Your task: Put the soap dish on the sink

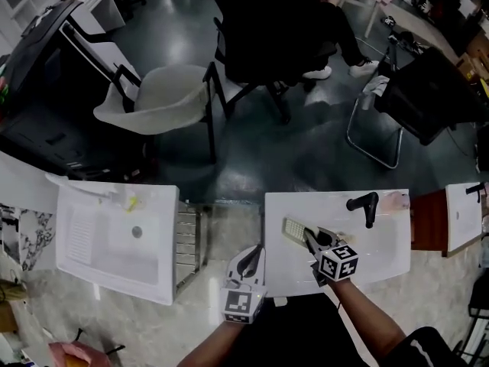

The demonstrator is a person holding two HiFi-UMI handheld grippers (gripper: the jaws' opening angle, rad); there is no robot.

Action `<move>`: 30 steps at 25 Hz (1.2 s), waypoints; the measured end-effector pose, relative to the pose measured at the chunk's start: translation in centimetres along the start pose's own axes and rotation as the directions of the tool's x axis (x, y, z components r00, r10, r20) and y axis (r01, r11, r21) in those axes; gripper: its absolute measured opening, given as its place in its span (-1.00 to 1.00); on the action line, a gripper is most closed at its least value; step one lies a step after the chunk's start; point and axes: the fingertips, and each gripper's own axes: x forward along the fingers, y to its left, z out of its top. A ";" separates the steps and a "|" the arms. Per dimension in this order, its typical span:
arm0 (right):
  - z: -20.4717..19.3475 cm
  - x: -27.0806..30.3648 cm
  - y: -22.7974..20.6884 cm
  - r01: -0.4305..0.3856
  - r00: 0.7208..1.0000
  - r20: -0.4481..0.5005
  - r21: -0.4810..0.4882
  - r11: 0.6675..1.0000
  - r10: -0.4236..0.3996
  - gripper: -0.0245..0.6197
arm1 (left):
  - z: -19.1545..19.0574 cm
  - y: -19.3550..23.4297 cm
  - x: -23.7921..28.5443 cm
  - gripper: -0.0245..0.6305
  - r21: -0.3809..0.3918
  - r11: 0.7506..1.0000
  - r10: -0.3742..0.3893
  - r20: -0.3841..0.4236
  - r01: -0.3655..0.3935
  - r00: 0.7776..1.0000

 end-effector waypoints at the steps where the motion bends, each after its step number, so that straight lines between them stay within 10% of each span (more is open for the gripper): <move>1: 0.2 0.8 -0.2 0.007 1.000 -0.007 0.000 1.000 -0.007 -0.82 | 0.0 0.5 0.3 -0.88 -0.001 1.000 -0.006 -0.003 0.006 1.000; 30: -1.8 13.7 -6.1 0.045 0.954 -0.301 0.117 0.992 -0.008 -0.56 | -1.8 8.0 5.7 -0.88 -0.068 0.994 -0.088 -0.064 0.084 0.994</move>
